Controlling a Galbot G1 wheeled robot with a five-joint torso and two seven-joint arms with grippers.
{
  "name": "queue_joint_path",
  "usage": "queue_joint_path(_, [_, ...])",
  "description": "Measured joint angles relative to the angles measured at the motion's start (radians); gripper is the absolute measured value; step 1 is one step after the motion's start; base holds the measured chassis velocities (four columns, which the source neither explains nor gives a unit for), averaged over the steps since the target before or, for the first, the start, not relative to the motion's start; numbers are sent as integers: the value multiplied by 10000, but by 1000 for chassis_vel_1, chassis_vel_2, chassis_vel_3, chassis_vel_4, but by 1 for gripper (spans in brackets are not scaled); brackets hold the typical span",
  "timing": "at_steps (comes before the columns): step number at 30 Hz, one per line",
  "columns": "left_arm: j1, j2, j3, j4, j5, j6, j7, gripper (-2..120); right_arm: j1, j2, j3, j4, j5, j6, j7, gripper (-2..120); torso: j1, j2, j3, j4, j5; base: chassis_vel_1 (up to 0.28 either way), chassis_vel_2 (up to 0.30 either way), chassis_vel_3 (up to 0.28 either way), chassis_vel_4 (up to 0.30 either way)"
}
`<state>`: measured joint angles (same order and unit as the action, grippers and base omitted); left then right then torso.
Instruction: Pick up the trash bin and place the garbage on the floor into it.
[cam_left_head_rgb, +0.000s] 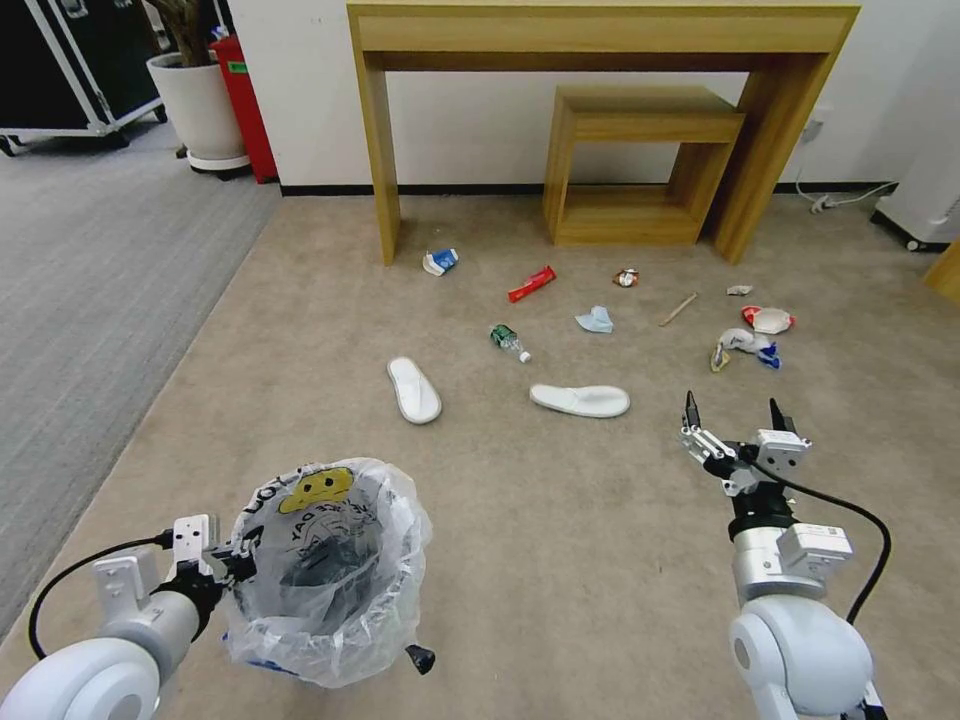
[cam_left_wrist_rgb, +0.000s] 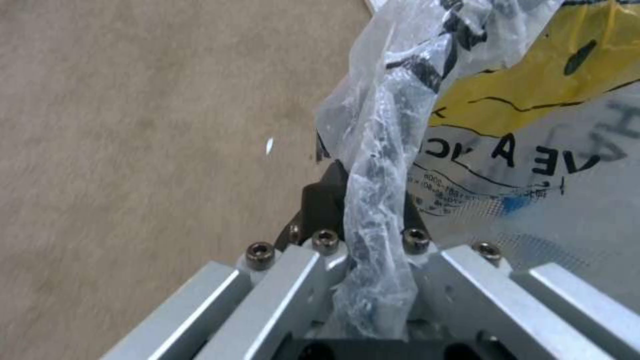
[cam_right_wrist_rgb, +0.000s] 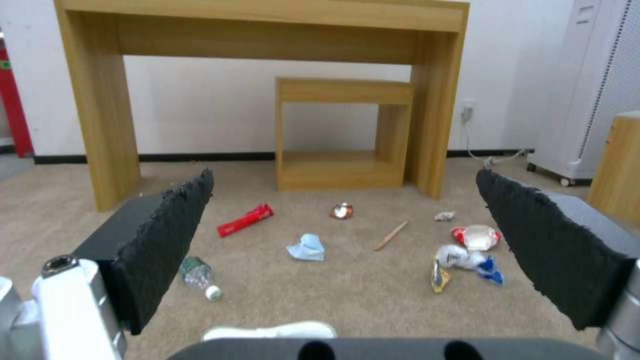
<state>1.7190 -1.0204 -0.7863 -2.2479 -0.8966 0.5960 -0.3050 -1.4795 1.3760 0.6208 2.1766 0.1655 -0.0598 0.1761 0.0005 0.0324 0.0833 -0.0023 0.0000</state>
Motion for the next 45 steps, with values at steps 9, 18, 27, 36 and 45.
queue_joint_path(9, [50,-17,-3,-41,29,-4,6,1,-7,-7,6,17,-10,-5,-2,100,0,0,-1,1,0,-164,153,160,-158])
queue_joint_path(18, [64,-50,-4,-48,48,0,5,1,-12,-6,5,21,-21,-16,-14,100,1,0,-1,-1,-1,-175,180,166,-185])
queue_joint_path(27, [27,-16,-35,35,35,1,8,1,-24,2,-25,19,-31,-12,-17,100,2,-2,0,-1,-1,-185,189,190,-179])
queue_joint_path(36, [-3,-28,-22,153,59,-28,25,1,9,23,-93,-69,61,252,52,100,2,-2,3,-1,-1,-137,146,146,-148])
queue_joint_path(45, [-31,-23,-28,184,53,-31,31,1,55,37,-107,-123,113,389,90,100,1,-2,0,-1,0,-8,13,11,-14])
